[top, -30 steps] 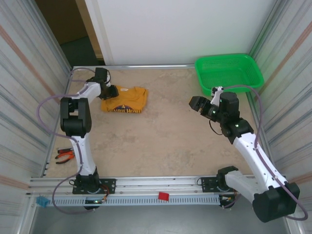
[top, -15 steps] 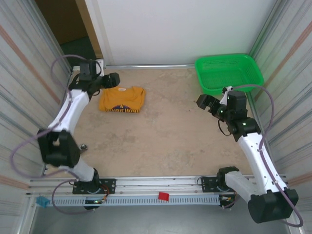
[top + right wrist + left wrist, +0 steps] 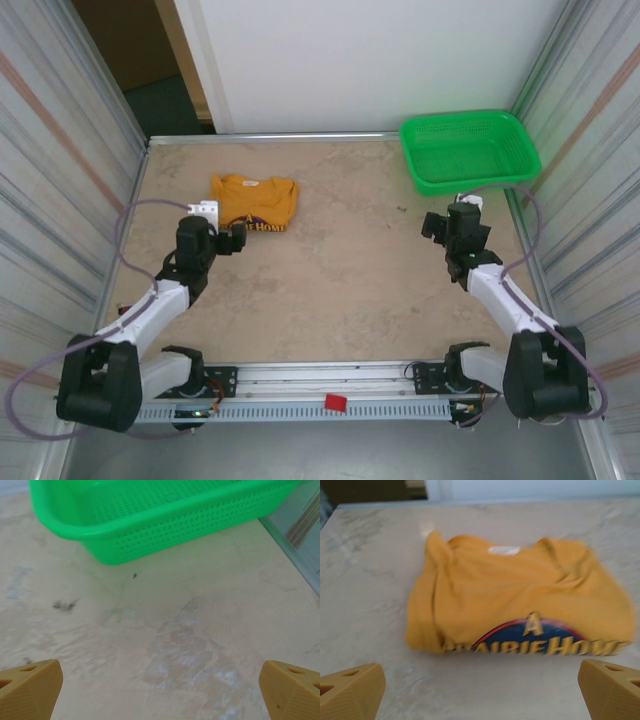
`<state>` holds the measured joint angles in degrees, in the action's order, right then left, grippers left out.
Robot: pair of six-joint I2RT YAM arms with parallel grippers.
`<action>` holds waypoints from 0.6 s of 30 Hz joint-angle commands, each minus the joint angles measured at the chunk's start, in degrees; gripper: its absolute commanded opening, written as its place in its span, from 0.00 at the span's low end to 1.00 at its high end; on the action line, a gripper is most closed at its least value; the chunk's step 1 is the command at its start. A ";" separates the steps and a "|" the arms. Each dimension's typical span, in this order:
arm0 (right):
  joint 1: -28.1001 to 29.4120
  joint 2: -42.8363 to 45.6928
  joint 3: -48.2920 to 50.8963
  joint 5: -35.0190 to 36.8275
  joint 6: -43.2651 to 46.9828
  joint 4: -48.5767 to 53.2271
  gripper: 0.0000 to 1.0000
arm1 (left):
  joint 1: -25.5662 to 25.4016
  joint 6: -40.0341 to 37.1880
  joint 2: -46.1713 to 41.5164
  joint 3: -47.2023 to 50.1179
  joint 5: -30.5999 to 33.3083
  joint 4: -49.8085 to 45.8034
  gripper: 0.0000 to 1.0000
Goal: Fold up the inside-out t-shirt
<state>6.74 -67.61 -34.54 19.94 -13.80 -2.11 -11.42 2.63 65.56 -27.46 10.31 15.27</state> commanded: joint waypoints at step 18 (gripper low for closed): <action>-7.69 -20.52 11.75 -14.09 8.57 -44.58 0.99 | 11.19 -6.69 21.23 2.86 -15.25 27.93 0.99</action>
<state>-2.48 -88.84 -21.87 4.91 -5.67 -43.90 -1.30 -3.44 87.79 -22.09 -1.76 44.66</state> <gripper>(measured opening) 0.989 0.987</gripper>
